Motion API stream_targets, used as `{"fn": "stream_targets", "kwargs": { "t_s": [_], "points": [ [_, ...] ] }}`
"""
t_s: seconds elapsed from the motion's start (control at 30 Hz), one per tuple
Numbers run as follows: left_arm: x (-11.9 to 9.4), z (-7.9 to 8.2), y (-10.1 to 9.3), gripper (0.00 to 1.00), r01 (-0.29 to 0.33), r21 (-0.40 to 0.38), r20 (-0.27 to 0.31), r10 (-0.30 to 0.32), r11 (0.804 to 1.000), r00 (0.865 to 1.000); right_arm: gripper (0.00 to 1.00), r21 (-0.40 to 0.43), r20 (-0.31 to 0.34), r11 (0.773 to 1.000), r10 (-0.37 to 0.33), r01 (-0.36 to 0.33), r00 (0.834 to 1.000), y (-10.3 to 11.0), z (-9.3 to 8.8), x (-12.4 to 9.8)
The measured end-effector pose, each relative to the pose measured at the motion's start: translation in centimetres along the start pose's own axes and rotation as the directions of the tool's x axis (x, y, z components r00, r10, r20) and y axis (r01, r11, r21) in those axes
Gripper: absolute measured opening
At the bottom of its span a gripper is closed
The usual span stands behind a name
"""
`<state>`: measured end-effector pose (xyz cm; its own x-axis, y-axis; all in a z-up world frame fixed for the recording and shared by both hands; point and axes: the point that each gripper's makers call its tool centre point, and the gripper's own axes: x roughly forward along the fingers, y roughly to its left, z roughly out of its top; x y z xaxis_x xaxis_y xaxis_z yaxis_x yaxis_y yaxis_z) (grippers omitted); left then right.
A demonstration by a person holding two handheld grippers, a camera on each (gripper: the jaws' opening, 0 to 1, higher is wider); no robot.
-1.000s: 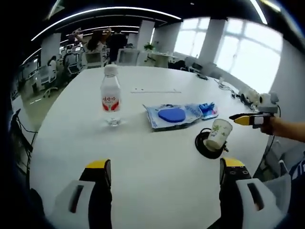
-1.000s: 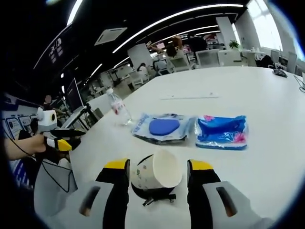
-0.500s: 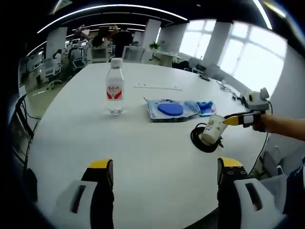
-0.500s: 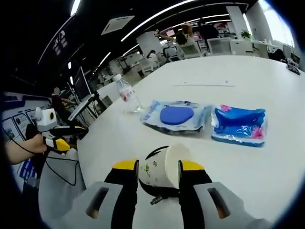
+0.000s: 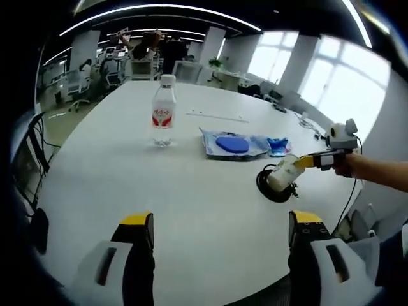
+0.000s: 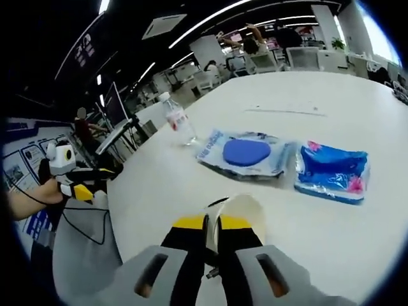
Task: Arrange the tabletop items into an orderly group along one side of the table until the central work area is clear of visible clutter.
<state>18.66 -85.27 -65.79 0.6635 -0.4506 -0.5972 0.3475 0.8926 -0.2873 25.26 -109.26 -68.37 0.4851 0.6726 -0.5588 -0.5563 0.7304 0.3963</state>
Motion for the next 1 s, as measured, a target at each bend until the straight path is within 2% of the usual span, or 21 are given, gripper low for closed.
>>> {"fn": "stream_targets", "kwargs": {
  "t_s": [0.2,0.3,0.4,0.47,0.63,0.77,1.0],
  "points": [
    [0.1,0.5,-0.1,0.84,0.000,0.004,0.013,0.000,1.000,1.000,0.00,-0.039,-0.018,0.999,0.006,-0.007,1.000,0.4,0.4,0.1],
    [0.2,0.5,-0.1,0.85,-0.001,0.010,0.011,0.001,1.000,1.000,0.00,-0.054,-0.002,0.999,0.000,0.000,1.000,0.8,1.2,-0.2],
    [0.1,0.3,-0.1,0.85,0.000,0.025,0.005,0.000,1.000,1.000,0.00,-0.132,0.008,0.991,0.000,0.001,1.000,1.3,2.4,-0.1],
    [0.1,0.1,-0.1,0.85,0.001,0.033,0.002,-0.001,0.999,1.000,0.00,-0.158,0.007,0.987,0.009,-0.007,1.000,1.7,3.0,0.2],
    [0.0,0.0,0.0,0.86,0.002,0.016,0.006,-0.002,1.000,1.000,0.00,-0.161,0.025,0.987,0.012,-0.007,1.000,2.2,4.4,1.0],
    [-0.2,0.0,0.2,0.85,-0.005,0.029,0.005,0.004,1.000,1.000,0.00,-0.210,0.006,0.978,0.021,-0.019,1.000,2.9,5.1,1.9],
    [-0.6,-0.3,0.8,0.84,-0.016,0.002,0.017,0.016,1.000,1.000,0.00,-0.240,-0.002,0.969,0.052,-0.051,0.999,4.4,6.7,3.6]
  ]
}}
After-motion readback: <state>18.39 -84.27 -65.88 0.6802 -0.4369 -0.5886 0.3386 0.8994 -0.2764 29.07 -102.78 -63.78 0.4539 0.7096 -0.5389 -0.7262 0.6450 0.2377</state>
